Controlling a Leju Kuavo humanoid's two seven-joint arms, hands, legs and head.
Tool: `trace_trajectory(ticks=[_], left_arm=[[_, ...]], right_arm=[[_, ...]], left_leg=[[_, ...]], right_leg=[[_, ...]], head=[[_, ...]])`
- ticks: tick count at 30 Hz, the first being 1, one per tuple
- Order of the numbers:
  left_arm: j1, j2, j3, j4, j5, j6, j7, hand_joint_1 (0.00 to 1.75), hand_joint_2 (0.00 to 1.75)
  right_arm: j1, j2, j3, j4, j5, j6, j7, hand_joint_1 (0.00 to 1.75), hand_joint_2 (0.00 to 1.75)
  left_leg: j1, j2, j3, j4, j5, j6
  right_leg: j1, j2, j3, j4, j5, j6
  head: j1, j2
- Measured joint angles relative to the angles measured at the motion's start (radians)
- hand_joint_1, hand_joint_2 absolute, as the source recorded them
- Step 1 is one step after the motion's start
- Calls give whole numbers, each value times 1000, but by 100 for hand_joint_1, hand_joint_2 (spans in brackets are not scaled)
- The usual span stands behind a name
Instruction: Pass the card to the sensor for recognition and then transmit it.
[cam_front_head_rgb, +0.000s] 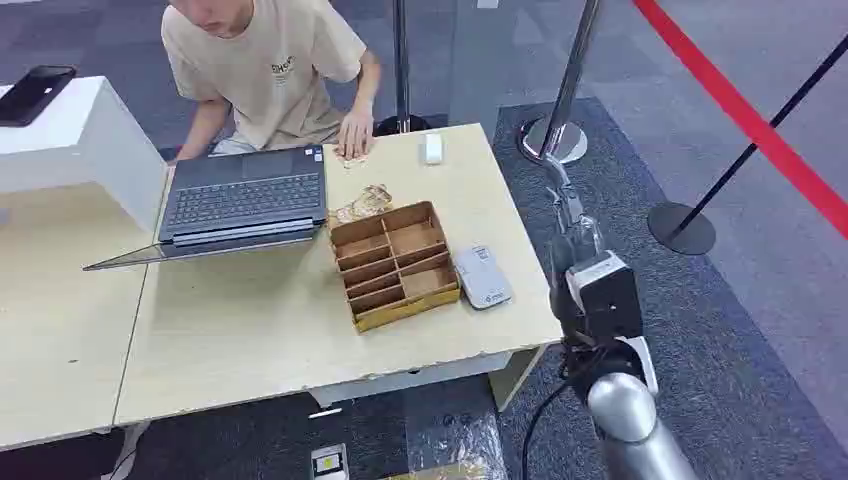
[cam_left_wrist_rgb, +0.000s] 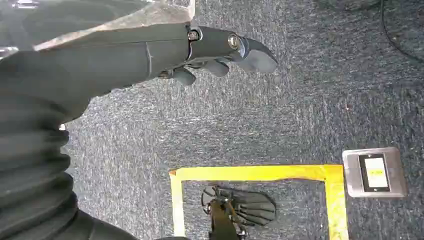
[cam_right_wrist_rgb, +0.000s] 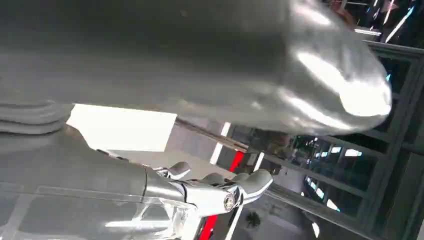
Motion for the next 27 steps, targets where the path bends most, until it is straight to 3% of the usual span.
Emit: trace_trajectory(ticks=[7, 8, 13, 17, 18, 22, 27], left_arm=[[0, 0, 0, 0, -3, 0, -6, 0, 175], [0, 0, 0, 0, -3, 0, -6, 0, 0], [0, 0, 0, 0, -6, 0, -6, 0, 0], [0, 0, 0, 0, -15, -2, -6, 0, 0], [0, 0, 0, 0, -19, -6, -6, 0, 0], [0, -1, -2, 0, -30, -14, -5, 0, 0], [-9, -2, -10, 0, -46, -23, 3, 0, 0]], right_arm=[[-1, 0, 3, 6, -3, 2, 0, 0, 0], [-1, 0, 4, 9, -3, 2, 0, 0, 0], [-5, 0, 6, 14, 16, 7, -2, 0, 0], [-56, -20, 8, 19, 211, 37, 55, 0, 0], [-78, -31, 7, 24, 295, 52, 72, 0, 175], [-169, -74, -3, 69, 480, 99, 76, 0, 175], [-277, -118, -9, 170, 687, 91, 28, 0, 175]], left_leg=[[0, 0, 0, 0, 0, 0], [0, 0, 0, 0, 0, 0], [0, 0, 0, 0, 0, 0], [0, 1, 0, 0, 0, 0], [0, 1, 0, 0, 0, 0], [0, 1, 0, 0, 0, 0], [0, 0, 1, 0, 1, 0]], right_leg=[[0, 0, 0, 0, 0, 0], [0, 0, 0, 0, 0, 0], [0, 0, 0, 0, 0, 0], [0, 0, 0, 0, 0, 0], [0, 0, 0, 0, 0, 0], [0, 0, 0, 0, 1, 0], [0, 0, 0, 0, 1, 0]], head=[[0, 0], [0, 0], [0, 0], [0, 0], [0, 0], [0, 0], [0, 0]])
